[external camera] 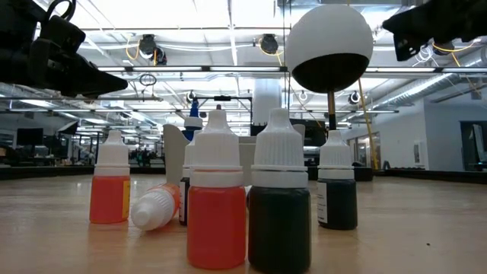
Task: Pick & Place food coloring
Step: Put the left small orange food coloring bottle into the gray bin
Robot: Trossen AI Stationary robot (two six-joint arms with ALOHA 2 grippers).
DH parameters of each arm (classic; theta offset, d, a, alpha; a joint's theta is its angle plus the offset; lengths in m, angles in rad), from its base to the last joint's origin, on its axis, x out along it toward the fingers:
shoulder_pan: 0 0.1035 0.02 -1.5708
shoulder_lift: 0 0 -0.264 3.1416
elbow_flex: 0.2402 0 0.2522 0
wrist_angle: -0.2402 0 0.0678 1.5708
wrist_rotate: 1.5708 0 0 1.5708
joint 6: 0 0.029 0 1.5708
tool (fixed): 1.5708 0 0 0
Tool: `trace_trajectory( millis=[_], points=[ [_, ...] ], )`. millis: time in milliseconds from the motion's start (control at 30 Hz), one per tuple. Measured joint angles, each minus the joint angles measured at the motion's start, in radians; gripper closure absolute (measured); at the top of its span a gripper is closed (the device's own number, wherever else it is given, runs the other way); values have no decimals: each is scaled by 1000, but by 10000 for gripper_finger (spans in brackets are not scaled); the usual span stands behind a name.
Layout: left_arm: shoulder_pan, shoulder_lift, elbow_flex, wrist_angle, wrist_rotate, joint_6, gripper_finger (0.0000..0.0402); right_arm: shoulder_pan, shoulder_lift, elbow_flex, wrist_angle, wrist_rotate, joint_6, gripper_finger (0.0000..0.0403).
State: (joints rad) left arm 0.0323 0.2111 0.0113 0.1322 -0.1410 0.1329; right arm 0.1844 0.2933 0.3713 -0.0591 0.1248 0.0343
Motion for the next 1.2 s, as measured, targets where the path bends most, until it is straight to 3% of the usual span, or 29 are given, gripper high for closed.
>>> trace_trajectory(
  millis=[400,700,900,1033,1200],
  points=[
    [0,0,0,0,0,42,360,0,-55,-195,227,0,-30,403],
    [0,0,0,-6,0,65,360,0,-55,-226,219,1,-98,403],
    [0,0,0,-7,0,-50,360,-1,-55,-240,224,4,-142,403],
    [-28,24,0,31,17,35,360,-1,-55,-240,229,2,-147,403],
    [-111,88,124,48,7,22,360,-1,-55,-240,230,3,-155,403]
  ],
)
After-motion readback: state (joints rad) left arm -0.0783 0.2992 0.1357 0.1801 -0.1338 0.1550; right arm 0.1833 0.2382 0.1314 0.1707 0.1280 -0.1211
